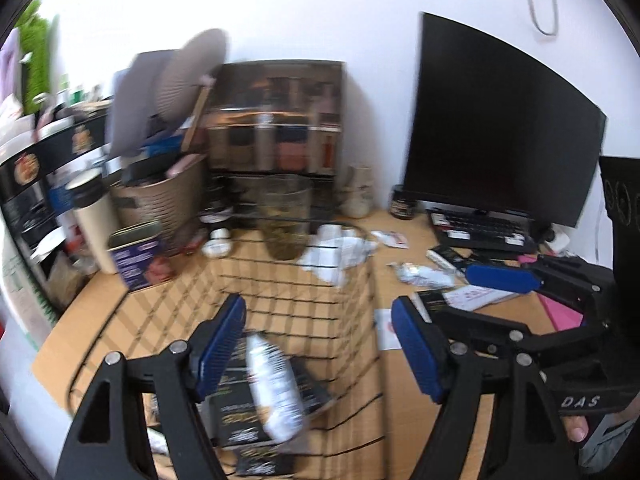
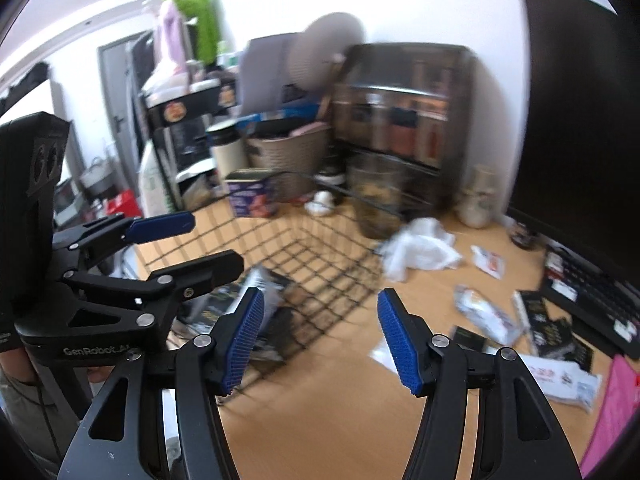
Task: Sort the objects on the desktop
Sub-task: 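Carry the tissue pack and snack bar over the basket and release both, then move both grippers back toward the remaining items on the desk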
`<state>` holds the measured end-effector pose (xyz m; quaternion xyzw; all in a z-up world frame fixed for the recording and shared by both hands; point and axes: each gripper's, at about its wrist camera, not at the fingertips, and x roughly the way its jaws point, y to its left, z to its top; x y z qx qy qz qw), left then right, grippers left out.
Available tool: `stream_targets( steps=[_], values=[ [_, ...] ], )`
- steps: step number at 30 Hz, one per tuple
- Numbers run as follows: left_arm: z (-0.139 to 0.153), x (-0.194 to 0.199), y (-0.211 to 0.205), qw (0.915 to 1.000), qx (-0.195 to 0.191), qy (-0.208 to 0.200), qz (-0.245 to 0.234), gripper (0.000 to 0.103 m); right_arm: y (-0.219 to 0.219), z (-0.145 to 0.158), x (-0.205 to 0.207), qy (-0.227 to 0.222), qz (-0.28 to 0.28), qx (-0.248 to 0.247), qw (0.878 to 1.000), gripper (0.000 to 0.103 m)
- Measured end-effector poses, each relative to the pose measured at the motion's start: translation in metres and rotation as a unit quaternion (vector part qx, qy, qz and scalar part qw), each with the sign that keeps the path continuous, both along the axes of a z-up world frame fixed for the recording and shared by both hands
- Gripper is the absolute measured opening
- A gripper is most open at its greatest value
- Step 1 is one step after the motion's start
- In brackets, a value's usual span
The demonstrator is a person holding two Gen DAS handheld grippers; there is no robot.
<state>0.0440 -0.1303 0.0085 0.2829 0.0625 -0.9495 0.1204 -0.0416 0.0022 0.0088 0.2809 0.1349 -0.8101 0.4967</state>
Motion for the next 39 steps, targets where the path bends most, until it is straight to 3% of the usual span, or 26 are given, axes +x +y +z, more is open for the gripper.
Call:
stream_targets(
  steps=[7,12,18,29,39],
  values=[
    [-0.001,-0.037,0.043,0.9981,0.004,-0.008,-0.061,0.078,0.055,0.001,-0.032,-0.002,-0.067,-0.004,0.998,0.059],
    [-0.001,-0.058,0.089,0.9919,-0.003,-0.015,-0.126,0.078,0.095,0.000,-0.056,-0.009,-0.121,-0.008,0.993,0.059],
    [-0.027,-0.093,0.128,0.9834,-0.005,-0.049,-0.175,0.078,0.136,-0.004,-0.079,-0.015,-0.172,-0.005,0.985,0.059],
    [-0.114,-0.174,0.123,0.9788,0.019,-0.149,-0.139,0.078,0.171,-0.036,-0.119,-0.046,-0.222,0.016,0.974,0.059],
    [-0.102,-0.212,0.112,0.9835,0.038,-0.132,-0.119,0.078,0.143,-0.070,-0.197,-0.063,-0.236,0.076,0.967,0.059]
  ],
)
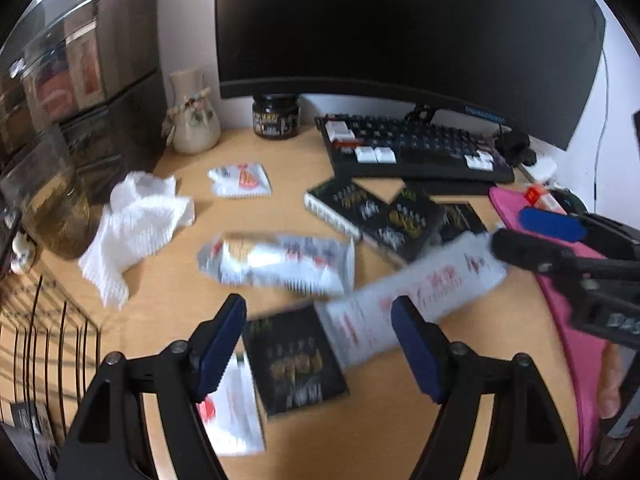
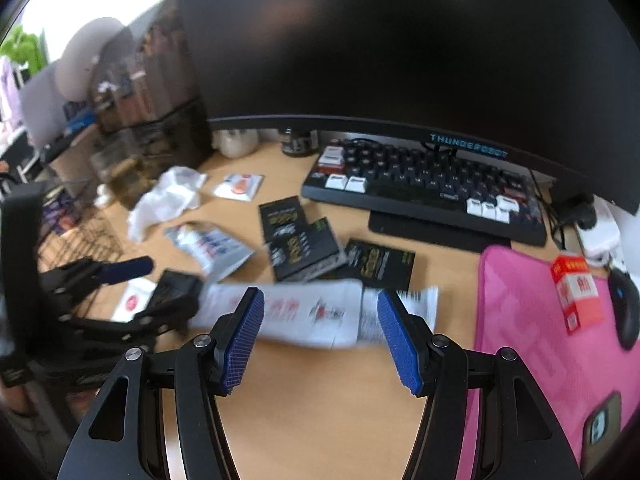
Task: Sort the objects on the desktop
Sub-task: 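Move both grippers back toward the remaining items on the desk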
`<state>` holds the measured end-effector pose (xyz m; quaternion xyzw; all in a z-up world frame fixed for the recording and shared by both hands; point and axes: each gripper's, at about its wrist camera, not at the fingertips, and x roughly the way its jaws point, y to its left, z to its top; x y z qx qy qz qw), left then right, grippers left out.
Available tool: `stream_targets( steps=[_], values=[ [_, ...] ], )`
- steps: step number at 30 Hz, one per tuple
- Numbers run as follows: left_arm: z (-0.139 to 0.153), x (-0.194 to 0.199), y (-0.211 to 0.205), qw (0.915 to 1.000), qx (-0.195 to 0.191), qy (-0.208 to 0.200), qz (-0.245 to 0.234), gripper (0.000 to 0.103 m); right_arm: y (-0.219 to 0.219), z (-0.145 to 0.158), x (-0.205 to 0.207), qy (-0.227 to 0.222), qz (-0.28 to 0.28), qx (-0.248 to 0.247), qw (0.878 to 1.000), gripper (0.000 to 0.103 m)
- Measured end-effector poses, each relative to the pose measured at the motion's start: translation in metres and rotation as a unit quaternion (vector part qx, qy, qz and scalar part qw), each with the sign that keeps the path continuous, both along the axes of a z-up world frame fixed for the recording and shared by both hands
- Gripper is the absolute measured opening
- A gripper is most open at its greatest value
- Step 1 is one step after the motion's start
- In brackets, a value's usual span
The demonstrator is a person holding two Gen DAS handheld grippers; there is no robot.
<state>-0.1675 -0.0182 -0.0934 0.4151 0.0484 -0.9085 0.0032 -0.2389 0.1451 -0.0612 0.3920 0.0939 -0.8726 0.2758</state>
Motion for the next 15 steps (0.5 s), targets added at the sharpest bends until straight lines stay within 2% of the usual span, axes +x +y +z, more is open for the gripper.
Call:
stream_targets(
  steps=[4,7,8,11,15],
  values=[
    [0.008,-0.031,-0.012,0.9985,0.018,0.020,0.047,0.078,-0.017,-0.006,-0.043,-0.009,-0.013,0.003,1.000,0.059],
    [-0.002,-0.049,-0.020,0.9961,0.039,0.006,0.079,0.078,-0.031,-0.018,-0.071,-0.022,-0.026,0.004,0.999,0.059],
    [-0.009,-0.054,-0.021,0.9959,0.036,-0.002,0.084,0.078,-0.036,-0.023,-0.078,-0.028,-0.030,0.006,0.999,0.059],
    [-0.016,-0.059,-0.014,0.9968,-0.019,-0.010,0.077,0.078,-0.044,-0.048,-0.094,-0.061,-0.041,0.014,0.997,0.059],
    [-0.023,-0.055,-0.010,0.9975,-0.017,-0.027,0.064,0.078,-0.049,-0.054,-0.082,-0.041,-0.038,0.040,0.998,0.059]
  ],
)
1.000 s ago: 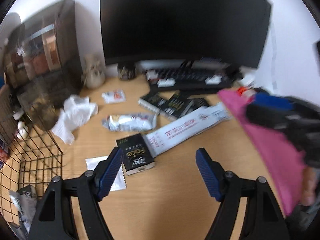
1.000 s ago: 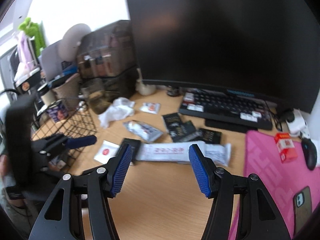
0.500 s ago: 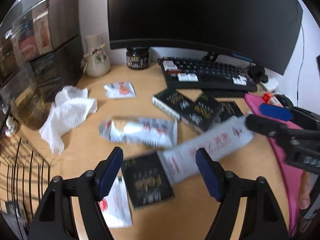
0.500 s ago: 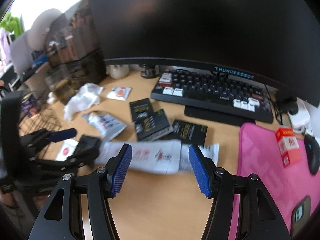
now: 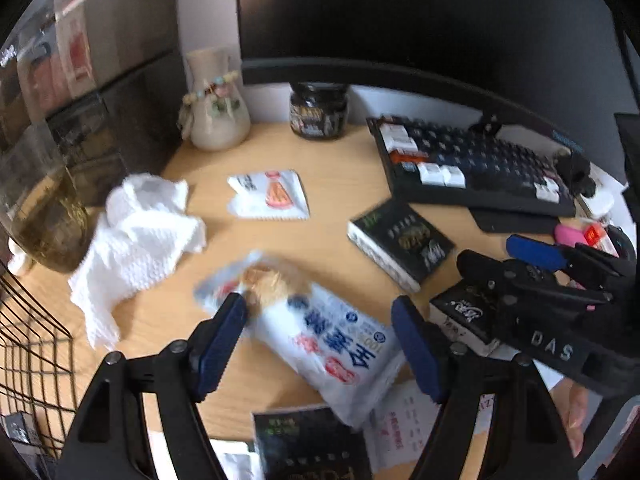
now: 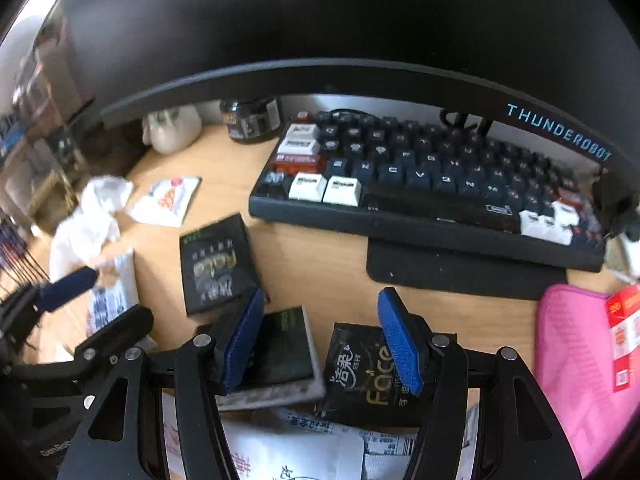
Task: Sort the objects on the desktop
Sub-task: 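Move both grippers back toward the remaining items on the desk, then grasp a black Face tissue pack with the left gripper while the right grasps another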
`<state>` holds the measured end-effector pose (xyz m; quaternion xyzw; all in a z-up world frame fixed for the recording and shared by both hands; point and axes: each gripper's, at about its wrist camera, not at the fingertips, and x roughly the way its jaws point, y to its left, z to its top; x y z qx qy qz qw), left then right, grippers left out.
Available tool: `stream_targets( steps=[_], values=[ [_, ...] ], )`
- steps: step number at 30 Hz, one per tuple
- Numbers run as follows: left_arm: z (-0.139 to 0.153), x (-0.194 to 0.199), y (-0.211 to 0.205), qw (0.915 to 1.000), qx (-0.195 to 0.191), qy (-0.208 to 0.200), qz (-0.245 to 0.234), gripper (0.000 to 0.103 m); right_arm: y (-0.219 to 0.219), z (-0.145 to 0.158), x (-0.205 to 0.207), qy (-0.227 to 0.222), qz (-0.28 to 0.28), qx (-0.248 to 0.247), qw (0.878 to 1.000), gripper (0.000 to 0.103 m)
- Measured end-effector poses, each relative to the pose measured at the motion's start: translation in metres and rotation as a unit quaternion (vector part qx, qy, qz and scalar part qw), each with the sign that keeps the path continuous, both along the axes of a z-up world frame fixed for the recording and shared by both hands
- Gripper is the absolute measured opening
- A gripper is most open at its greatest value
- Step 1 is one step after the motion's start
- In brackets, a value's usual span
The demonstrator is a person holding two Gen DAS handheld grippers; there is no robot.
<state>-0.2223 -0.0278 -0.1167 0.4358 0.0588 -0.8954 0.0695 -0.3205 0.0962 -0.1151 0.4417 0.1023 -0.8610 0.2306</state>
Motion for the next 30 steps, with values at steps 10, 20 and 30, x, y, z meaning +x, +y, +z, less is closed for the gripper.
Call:
stream_targets(
  steps=[10,20,30],
  values=[
    [-0.011,0.053,0.030,0.9977,-0.011,-0.017,-0.064,0.076,0.033,-0.003,0.072,-0.016,0.012,0.000,1.000,0.060],
    [-0.006,0.102,0.040,0.9959,-0.001,-0.014,-0.089,0.076,0.072,0.000,0.129,-0.045,0.015,-0.045,0.998,0.059],
    [0.013,0.123,0.020,0.9979,-0.016,0.003,-0.063,0.076,0.121,0.026,0.146,-0.011,-0.024,-0.077,0.997,0.060]
  ],
)
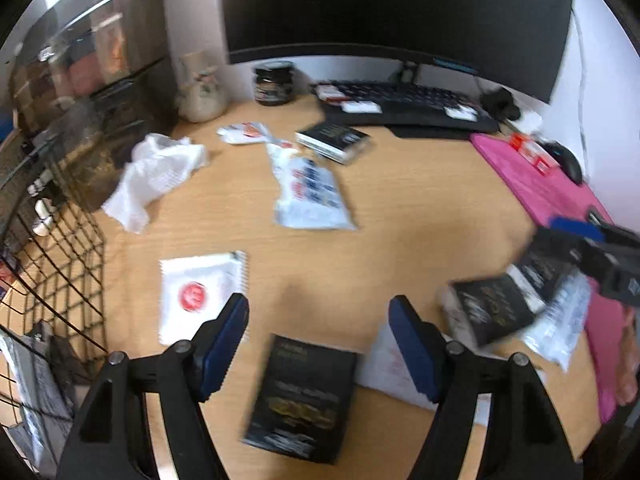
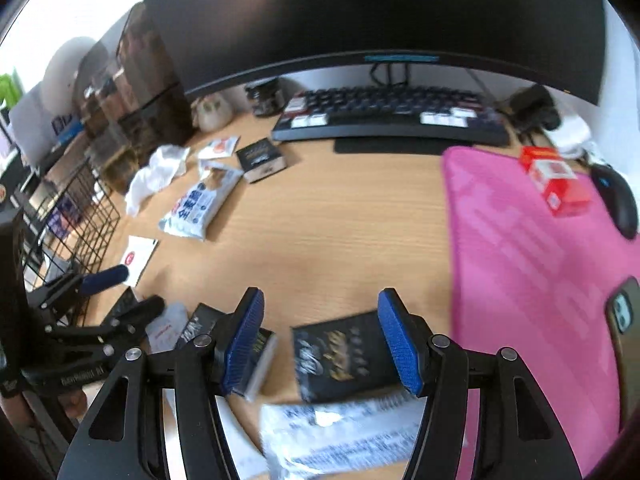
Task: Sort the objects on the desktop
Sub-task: 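Grasp a black Face tissue pack with the left gripper while the right grasps another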
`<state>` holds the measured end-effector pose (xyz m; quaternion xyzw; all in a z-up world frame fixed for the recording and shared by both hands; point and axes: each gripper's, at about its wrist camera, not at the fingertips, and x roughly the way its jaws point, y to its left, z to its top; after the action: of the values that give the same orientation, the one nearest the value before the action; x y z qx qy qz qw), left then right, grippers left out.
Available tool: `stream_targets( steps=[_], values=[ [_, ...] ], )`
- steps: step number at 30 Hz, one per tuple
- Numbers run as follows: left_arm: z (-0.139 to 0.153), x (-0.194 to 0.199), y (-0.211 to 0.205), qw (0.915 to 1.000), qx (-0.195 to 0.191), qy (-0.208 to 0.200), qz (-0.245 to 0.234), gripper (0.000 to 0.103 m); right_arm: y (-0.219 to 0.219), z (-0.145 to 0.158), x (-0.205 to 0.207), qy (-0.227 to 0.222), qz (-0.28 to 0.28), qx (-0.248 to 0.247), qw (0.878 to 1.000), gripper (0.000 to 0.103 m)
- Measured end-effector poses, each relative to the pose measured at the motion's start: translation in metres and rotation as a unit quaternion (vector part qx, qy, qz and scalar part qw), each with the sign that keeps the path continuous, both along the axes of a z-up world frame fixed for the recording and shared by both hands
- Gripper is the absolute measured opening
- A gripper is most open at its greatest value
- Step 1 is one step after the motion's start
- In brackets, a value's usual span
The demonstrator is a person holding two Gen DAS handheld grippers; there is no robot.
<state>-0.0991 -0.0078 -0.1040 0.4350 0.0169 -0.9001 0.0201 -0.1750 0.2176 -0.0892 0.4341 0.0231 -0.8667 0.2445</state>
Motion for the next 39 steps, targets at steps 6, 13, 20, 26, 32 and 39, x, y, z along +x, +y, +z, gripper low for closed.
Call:
stream_targets(
  steps=[6,13,20,26,32,39],
  values=[
    [-0.013,0.000,-0.014,0.9995,-0.005,-0.022,0.023,0.076,-0.003,0.006,0.007,0.008,0.019,-0.002,1.000,0.060],
    [-0.005,0.027,0.004,0.9995,-0.019,-0.020,-0.016,0.076,-0.002,0.008,0.009,0.012,0.020,0.002,1.000,0.060],
    [-0.015,0.029,-0.001,0.9993,0.004,-0.027,-0.025,0.077,-0.005,0.011,0.011,0.013,0.025,0.000,1.000,0.060],
    [-0.018,0.027,-0.013,0.9988,0.026,-0.034,-0.024,0.077,-0.007,0.009,0.011,0.010,0.029,0.005,1.000,0.060],
    [-0.019,0.027,-0.014,0.9990,0.026,-0.030,-0.018,0.077,-0.006,0.012,0.013,0.012,0.030,0.001,0.999,0.060],
    [-0.019,0.033,-0.011,0.9994,0.007,-0.025,-0.021,0.053,-0.006,0.011,0.012,0.009,0.031,-0.001,0.999,0.060]
  ],
)
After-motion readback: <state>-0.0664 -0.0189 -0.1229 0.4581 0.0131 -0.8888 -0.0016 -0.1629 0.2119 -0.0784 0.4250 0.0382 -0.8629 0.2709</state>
